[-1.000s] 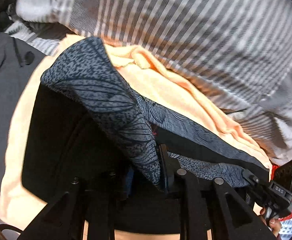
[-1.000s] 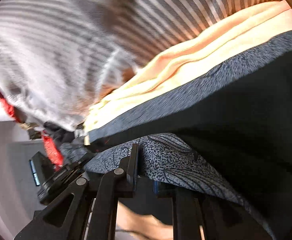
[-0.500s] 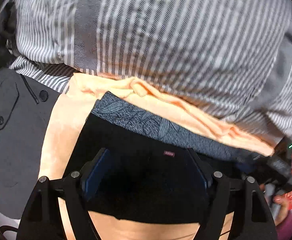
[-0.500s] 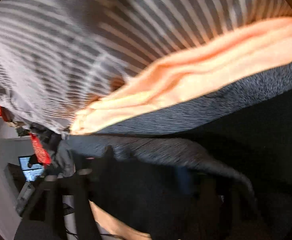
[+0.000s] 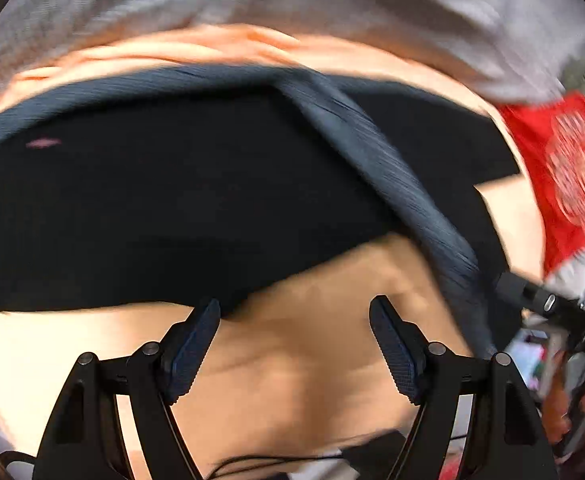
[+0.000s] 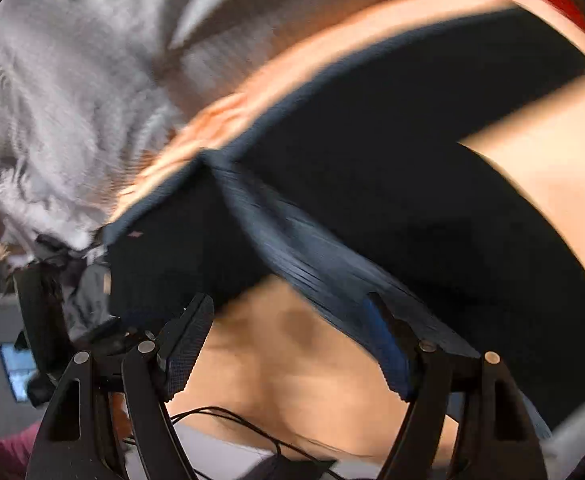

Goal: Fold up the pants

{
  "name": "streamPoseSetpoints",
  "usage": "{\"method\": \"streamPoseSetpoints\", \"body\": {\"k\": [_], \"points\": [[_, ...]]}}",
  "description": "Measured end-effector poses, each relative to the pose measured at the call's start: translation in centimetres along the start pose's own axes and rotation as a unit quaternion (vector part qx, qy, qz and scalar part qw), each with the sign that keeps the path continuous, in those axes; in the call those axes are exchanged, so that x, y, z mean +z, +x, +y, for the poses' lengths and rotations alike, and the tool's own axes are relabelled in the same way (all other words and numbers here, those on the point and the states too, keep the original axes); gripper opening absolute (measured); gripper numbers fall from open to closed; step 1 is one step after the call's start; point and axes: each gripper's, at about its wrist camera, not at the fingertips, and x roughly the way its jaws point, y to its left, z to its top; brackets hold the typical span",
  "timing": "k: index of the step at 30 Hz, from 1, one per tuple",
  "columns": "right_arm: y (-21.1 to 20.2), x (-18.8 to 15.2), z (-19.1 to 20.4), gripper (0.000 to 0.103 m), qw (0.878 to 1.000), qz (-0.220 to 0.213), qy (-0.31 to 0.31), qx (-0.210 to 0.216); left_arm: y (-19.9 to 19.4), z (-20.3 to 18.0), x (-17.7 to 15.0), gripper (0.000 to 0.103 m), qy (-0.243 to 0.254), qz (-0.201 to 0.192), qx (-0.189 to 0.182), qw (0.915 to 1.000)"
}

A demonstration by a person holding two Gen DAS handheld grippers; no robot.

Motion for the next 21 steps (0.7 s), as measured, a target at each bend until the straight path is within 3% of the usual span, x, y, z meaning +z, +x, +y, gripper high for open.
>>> {"method": "streamPoseSetpoints", "body": {"k": [6, 11, 14, 16, 21], "points": [[-5.2, -6.3, -11.6, 0.079, 0.998, -0.001, 0.055, -0.042, 4.5, -6.9, -0.2, 0.078, -0.049, 0.027, -0.061, 0.9965], [-4.5, -10.0, -17.8, 0.079, 0.997, 0.033, 0.069, -0.009, 7.2, -10.6, 0.3, 0.078, -0.087, 0.026, -0.038, 0.9952], [-3.6, -10.9, -19.3, 0.079, 0.997, 0.047, 0.061, 0.015, 8.0, -11.8, -0.1, 0.078, -0.099, 0.022, -0.021, 0.9946], [-2.9, -11.1, -19.1, 0.073, 0.996, 0.046, 0.062, 0.047, 8.4, -12.3, -0.3, 0.078, -0.099, 0.022, -0.01, 0.9948], [-2.4, -10.8, -18.1, 0.05, 0.994, 0.04, 0.053, 0.089, 9.3, -13.1, -0.3, 0.078, -0.092, 0.029, 0.014, 0.9953]]}}
